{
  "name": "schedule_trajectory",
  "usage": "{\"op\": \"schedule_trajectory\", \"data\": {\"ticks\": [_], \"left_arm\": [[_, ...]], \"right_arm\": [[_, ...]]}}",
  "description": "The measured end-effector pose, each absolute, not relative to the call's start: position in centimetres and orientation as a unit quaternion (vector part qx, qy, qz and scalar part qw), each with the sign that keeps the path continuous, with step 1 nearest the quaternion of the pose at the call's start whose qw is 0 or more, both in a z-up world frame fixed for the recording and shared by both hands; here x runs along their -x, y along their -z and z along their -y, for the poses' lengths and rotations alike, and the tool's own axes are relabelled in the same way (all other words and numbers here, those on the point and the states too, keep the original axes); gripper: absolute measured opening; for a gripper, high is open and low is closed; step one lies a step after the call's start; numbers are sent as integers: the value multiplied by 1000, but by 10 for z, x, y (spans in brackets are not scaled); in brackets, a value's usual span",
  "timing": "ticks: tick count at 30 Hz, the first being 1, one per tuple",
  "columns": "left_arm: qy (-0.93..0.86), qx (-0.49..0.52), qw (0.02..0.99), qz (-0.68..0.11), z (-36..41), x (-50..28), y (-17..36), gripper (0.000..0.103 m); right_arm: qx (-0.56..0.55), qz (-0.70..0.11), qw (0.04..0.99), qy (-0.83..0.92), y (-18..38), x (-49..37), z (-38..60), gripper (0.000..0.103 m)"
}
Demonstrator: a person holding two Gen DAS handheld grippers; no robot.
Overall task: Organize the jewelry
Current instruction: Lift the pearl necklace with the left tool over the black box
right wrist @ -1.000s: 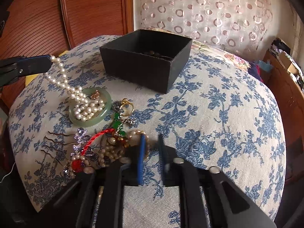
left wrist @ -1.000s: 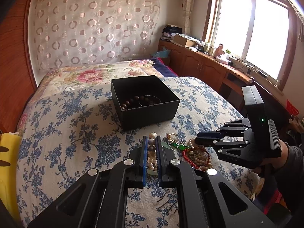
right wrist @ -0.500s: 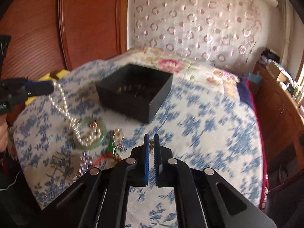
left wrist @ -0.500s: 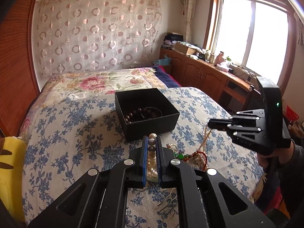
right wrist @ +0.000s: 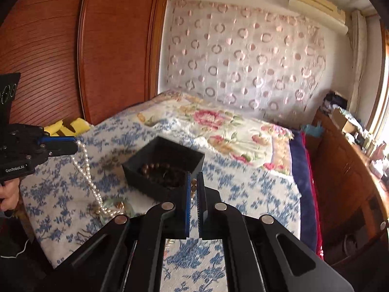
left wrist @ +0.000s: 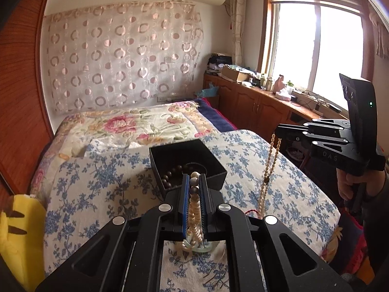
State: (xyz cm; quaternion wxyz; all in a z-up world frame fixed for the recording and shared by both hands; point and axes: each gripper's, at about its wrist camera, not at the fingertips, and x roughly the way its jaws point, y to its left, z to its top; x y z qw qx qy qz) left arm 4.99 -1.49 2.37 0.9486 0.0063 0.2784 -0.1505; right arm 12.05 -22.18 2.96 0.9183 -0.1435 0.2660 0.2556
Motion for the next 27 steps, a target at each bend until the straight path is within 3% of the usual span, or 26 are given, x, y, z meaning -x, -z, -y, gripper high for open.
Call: {"op": "schedule_trajectory", "data": {"ticks": [27], "left_arm": [[132,-28,964,-231,8,-80,-89,7]], "right_arm": [[140,-194,935,-261,-116,-138,205,5]]}}
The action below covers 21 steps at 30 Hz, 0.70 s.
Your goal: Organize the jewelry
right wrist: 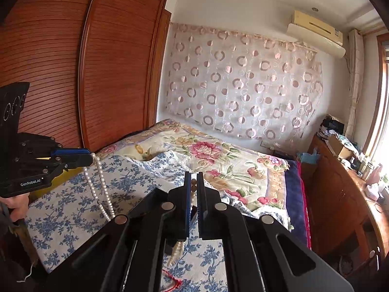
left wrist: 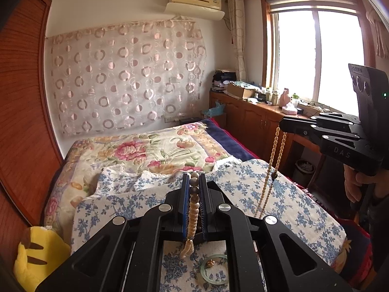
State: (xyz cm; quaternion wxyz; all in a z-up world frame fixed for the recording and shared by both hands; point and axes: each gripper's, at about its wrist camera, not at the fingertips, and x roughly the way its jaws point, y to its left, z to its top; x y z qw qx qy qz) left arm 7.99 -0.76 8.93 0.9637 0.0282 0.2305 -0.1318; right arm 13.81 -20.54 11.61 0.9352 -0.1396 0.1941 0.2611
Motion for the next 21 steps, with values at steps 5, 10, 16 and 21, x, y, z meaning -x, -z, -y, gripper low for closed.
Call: {"op": "schedule_trajectory", "data": {"ticks": [5,10,16,21], "left_arm": [[130,-26,965,-227,7,-89,-95,7],[130,-32,966,-221,11,-100,-101,7],[132,-36,968,-213,16,-113,-112,7],[138,-33,967,-212,18,-124,-115,7]], "right_arm": [[138,-188,936,-263,-121,-150,200,5],[135,-181,937,-265,-131,-170,195,5],[118,-194,935,-273,-133,-202,186,5],[117,-207,933,-271,-125,-226,173,5]]}}
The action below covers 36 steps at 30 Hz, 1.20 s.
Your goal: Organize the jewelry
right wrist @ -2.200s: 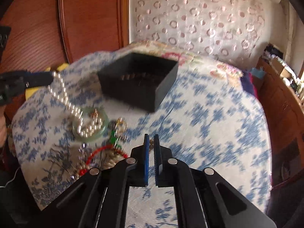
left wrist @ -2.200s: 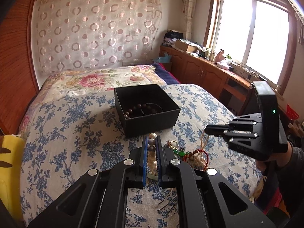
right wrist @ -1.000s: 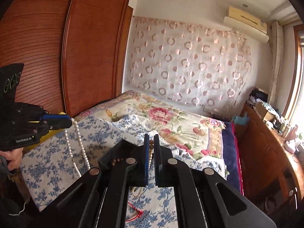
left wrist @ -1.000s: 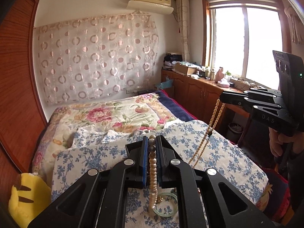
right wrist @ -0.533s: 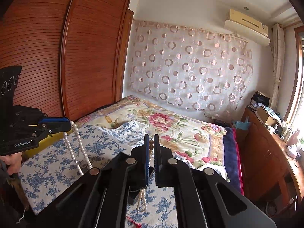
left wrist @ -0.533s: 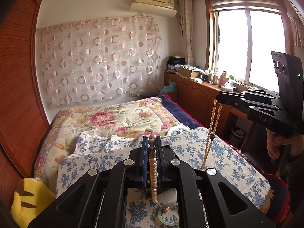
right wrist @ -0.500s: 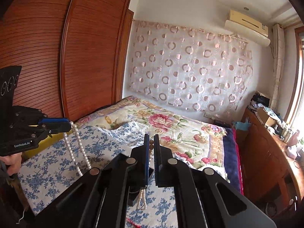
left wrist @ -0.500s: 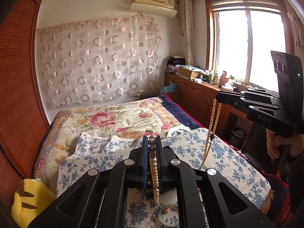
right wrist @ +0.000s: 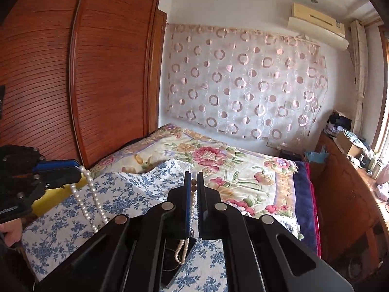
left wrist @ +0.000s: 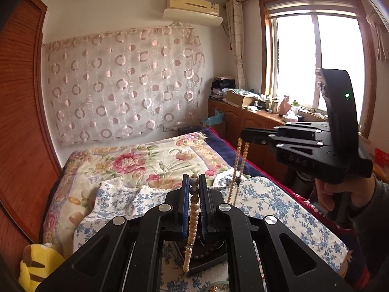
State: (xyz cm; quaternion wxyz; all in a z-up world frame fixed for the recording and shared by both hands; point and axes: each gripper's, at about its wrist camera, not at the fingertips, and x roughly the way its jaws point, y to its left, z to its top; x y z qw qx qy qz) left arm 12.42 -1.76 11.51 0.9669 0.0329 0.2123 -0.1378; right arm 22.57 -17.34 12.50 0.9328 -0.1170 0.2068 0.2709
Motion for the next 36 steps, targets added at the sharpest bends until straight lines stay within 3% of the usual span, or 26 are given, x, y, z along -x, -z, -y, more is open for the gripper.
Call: {"op": "schedule_trajectory", "data": {"ticks": [9,23,36], "left_arm": [[126,-35,963,-234,17,-146,-101,7],[122,-34,956,-265,17,-166,-75,7],[121,-26,942,-312,10,-165,-21,7]], "right_arm": [[122,-239,926,-265,-100,-257,157,5],[128,-219,929,-271,-118,-257,145,5],[158,-317,894,-273,-26,-272,135,6]]}}
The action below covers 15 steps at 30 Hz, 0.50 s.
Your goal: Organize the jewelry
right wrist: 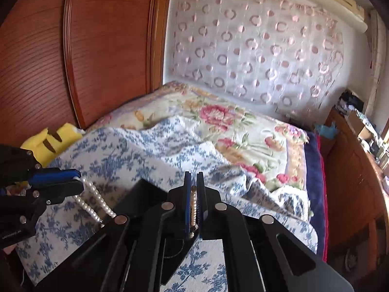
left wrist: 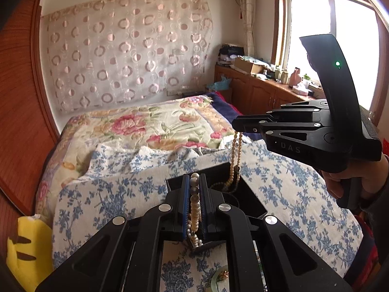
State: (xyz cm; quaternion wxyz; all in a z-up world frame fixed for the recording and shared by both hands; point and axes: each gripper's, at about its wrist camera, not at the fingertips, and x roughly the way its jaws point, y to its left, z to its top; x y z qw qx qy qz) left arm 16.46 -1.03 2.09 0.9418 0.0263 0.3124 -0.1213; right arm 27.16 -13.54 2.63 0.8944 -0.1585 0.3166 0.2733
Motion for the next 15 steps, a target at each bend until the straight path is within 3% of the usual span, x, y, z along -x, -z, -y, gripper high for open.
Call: {"op": "schedule_trajectory", "data": {"ticks": [9,11,12,15], "left_arm": [[126,-30,938,-320,15,-167,-11,7],[128,-32,938,-321,17,-168,-10,7],[129,-33,938,-321,18,-168,-9,7],[133,-32,938,-319,20,-167,-9,7]], "right_arm": [[140,-331,891,-276,-16,-274,142,6],[140,-333,891,-276,-17,-274,144,17],[139,-333,891,-275,-17,-273,146,28],[136,-329,893,-275,-18,-268,152,30]]}}
